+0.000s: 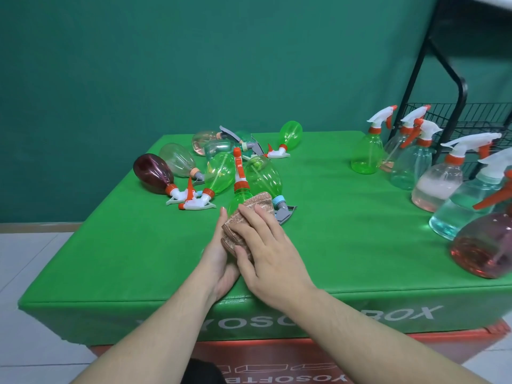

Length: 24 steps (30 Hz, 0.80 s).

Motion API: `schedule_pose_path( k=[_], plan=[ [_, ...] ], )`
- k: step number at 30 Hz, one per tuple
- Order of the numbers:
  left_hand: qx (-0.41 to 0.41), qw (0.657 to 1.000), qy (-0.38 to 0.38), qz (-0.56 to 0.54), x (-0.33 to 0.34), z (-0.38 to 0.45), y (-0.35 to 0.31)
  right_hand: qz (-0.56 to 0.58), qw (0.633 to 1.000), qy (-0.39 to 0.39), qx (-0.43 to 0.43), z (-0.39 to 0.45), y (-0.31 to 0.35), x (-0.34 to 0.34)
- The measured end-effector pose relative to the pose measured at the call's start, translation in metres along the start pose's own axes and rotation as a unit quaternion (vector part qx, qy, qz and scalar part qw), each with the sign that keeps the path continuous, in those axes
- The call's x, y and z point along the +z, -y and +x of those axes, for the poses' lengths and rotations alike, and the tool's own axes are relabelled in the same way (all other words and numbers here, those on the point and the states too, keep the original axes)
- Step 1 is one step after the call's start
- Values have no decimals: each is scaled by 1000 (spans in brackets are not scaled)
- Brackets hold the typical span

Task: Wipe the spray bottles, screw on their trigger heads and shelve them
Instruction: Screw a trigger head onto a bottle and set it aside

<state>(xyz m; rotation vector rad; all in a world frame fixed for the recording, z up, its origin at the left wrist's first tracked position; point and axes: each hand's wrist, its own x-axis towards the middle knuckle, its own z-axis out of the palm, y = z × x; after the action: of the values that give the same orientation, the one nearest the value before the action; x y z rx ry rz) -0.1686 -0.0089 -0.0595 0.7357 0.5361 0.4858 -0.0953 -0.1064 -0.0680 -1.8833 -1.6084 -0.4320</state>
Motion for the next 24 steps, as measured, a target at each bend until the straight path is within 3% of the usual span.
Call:
schedule_pose_path(
  k=[9,16,20,24],
  plan=[
    [27,999,23,19,2,-2,-1,55,990,77,100,33,0,-9],
    [28,999,18,7,2,-1,-2,83,981,83,155,61,6,-12],
    [26,999,26,1,2,-2,-3,80,985,73,135,58,5,-8],
    [27,1000,12,-10,0,0,-3,60,996,34,59,39,5,0]
  ],
)
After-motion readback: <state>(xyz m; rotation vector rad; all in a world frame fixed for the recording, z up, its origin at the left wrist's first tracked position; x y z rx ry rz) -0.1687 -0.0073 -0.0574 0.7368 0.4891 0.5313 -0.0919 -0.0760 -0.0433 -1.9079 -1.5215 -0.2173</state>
